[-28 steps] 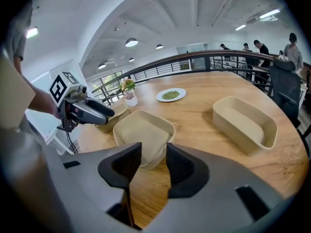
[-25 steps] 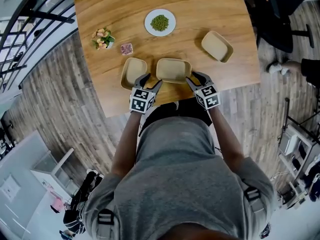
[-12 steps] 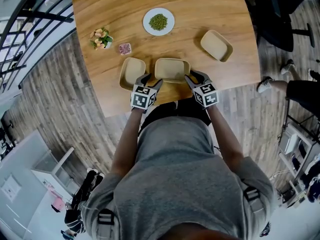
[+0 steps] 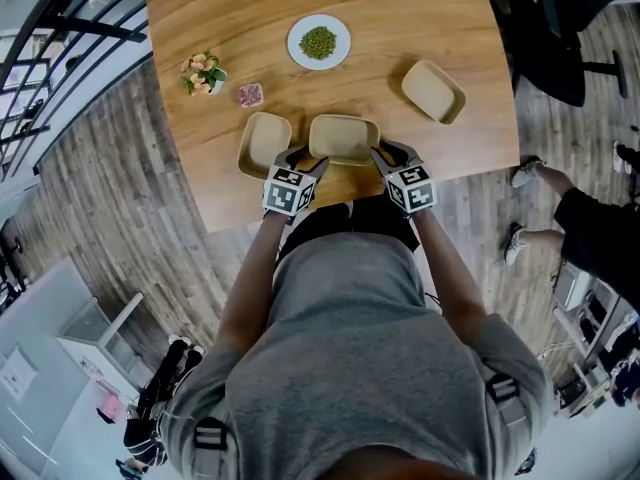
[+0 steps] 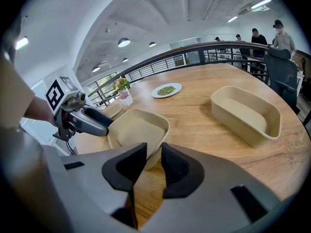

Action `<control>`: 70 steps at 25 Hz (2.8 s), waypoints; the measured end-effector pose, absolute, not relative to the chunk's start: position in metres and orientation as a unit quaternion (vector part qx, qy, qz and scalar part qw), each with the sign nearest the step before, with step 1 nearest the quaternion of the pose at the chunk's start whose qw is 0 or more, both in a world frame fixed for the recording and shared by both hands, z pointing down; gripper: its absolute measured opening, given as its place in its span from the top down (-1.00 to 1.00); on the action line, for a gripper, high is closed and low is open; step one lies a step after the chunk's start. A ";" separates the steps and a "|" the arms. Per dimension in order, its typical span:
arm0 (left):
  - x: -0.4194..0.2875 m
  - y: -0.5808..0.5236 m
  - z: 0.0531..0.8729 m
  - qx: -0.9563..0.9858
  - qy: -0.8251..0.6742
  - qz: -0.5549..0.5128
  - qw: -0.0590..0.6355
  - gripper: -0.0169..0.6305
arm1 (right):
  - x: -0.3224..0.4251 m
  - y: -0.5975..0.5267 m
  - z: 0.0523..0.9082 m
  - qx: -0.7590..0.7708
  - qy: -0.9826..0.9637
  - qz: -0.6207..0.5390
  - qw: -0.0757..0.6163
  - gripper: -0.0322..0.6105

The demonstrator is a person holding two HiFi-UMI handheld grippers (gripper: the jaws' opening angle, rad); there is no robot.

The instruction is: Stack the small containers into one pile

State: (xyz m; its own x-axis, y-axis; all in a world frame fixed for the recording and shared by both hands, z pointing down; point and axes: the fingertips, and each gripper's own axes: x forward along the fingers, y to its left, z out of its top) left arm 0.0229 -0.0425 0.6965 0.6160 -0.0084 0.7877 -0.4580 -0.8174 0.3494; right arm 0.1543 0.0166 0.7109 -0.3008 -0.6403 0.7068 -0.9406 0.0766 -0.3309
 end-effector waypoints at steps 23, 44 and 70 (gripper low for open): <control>0.003 -0.007 0.656 0.880 -0.139 0.388 0.236 0.23 | 0.156 -0.009 0.667 0.580 -0.707 0.369 0.165 0.78; -0.052 -0.010 0.619 0.881 -0.228 0.327 0.257 0.24 | 0.098 -0.056 0.628 0.545 -0.753 0.317 0.187 0.84; -0.135 -0.042 0.633 0.844 -0.338 0.257 0.326 0.24 | -0.013 -0.144 0.639 0.447 -0.818 0.268 0.243 0.84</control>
State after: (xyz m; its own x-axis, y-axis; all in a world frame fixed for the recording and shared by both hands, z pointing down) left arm -0.1350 -0.0421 0.6330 0.6388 -0.4039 0.6548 -0.7392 -0.5582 0.3768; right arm -0.0132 -0.1437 0.6393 -0.4813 -0.6016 0.6375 -0.8622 0.4561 -0.2205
